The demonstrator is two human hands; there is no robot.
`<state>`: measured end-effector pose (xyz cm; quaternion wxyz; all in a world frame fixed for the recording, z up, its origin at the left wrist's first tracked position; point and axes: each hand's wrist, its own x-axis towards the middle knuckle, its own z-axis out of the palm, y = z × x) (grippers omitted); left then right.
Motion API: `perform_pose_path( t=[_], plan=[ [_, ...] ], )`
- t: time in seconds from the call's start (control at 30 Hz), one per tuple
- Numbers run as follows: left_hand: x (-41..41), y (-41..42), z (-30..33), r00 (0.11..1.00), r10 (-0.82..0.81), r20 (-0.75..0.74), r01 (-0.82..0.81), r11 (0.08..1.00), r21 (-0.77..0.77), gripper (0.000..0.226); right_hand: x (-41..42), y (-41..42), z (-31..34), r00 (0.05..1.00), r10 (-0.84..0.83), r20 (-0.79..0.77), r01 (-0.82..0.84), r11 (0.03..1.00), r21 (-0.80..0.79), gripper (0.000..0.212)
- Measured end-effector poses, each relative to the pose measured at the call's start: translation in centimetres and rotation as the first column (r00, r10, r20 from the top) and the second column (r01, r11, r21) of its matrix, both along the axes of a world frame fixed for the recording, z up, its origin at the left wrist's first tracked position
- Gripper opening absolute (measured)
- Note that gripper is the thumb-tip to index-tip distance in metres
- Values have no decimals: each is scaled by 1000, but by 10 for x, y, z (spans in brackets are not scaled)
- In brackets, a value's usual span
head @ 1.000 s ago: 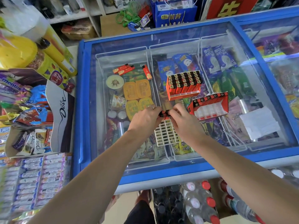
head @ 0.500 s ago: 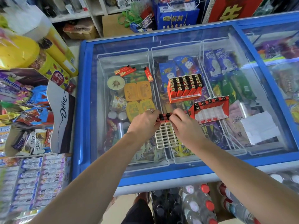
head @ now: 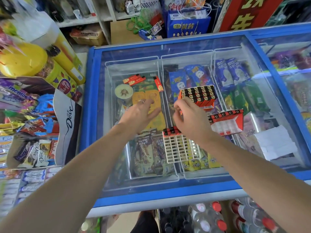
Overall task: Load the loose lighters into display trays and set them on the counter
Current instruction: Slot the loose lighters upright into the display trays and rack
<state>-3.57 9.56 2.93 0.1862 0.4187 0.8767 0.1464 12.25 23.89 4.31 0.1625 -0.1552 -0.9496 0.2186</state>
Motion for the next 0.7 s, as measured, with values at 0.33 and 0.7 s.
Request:
perform_pose_path(
  t=[0.33, 0.7],
  plan=[
    [-108, 26, -36, 991, 111, -70, -121, 979, -167, 66, -140, 21, -26, 887, -203, 414, 302, 934, -191, 31],
    [-168, 55, -70, 989, 110, -98, -132, 958, -254, 59, -197, 39, -61, 725, -410, 552, 519, 854, -47, 20]
  ],
)
